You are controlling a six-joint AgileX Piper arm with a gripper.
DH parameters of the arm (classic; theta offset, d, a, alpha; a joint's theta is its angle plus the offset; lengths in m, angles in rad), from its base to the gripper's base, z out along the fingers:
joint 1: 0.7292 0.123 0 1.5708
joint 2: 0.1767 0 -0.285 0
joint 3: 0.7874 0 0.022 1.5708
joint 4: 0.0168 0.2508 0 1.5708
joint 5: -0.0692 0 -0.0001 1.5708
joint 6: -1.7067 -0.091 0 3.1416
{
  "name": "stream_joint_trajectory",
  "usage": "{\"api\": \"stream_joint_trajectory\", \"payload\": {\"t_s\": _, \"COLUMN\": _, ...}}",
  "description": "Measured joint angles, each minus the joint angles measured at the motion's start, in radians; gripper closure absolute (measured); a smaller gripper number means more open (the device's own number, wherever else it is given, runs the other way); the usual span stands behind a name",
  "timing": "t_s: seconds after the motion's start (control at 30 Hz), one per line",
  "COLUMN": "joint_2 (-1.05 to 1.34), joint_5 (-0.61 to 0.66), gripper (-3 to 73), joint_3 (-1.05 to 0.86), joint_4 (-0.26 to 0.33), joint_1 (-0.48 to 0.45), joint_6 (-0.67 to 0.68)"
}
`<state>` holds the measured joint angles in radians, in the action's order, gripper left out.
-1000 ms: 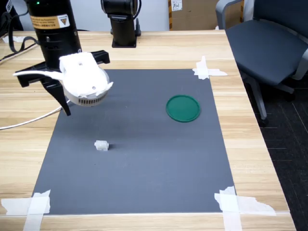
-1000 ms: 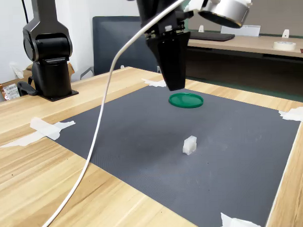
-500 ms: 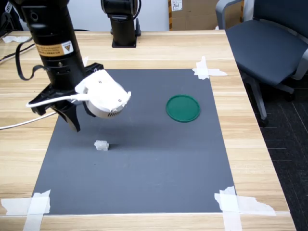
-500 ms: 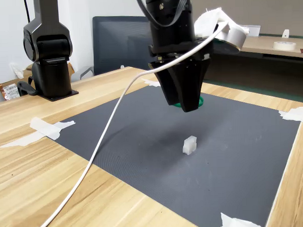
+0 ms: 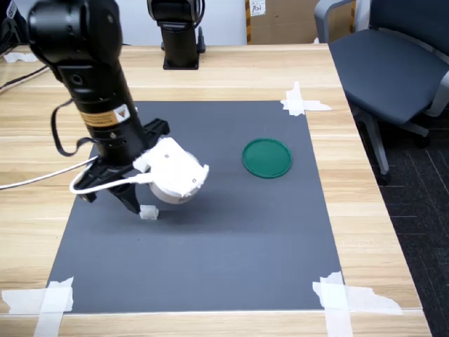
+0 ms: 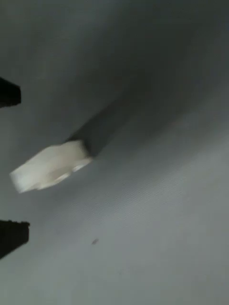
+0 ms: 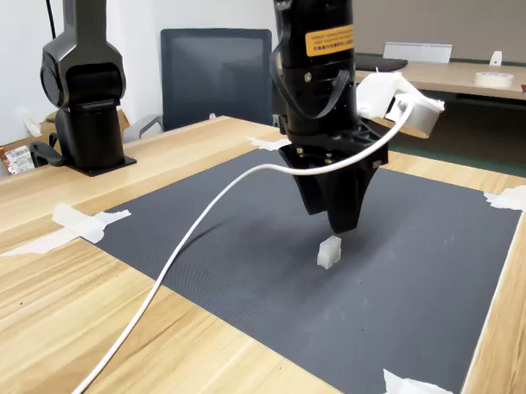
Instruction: Grasp a white terminal and put it in the green lid.
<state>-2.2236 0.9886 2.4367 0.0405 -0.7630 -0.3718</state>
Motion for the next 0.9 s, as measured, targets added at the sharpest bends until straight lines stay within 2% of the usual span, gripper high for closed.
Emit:
{"api": "stream_joint_trajectory", "payload": {"t_s": 0.17, "joint_2": -0.023, "joint_5": -0.006, "gripper": 22.2, "joint_3": 0.0, "joint_4": -0.038, "joint_1": 0.001, "joint_6": -0.058}}
{"api": "stream_joint_trajectory", "payload": {"t_s": 0.43, "joint_2": -0.047, "joint_5": -0.021, "gripper": 22.2, "joint_3": 0.0, "joint_4": -0.045, "joint_1": 0.001, "joint_6": -0.052}}
{"api": "stream_joint_trajectory", "payload": {"t_s": 0.9, "joint_2": -0.062, "joint_5": -0.029, "gripper": 22.2, "joint_3": 0.0, "joint_4": -0.002, "joint_1": 0.001, "joint_6": 0.08}}
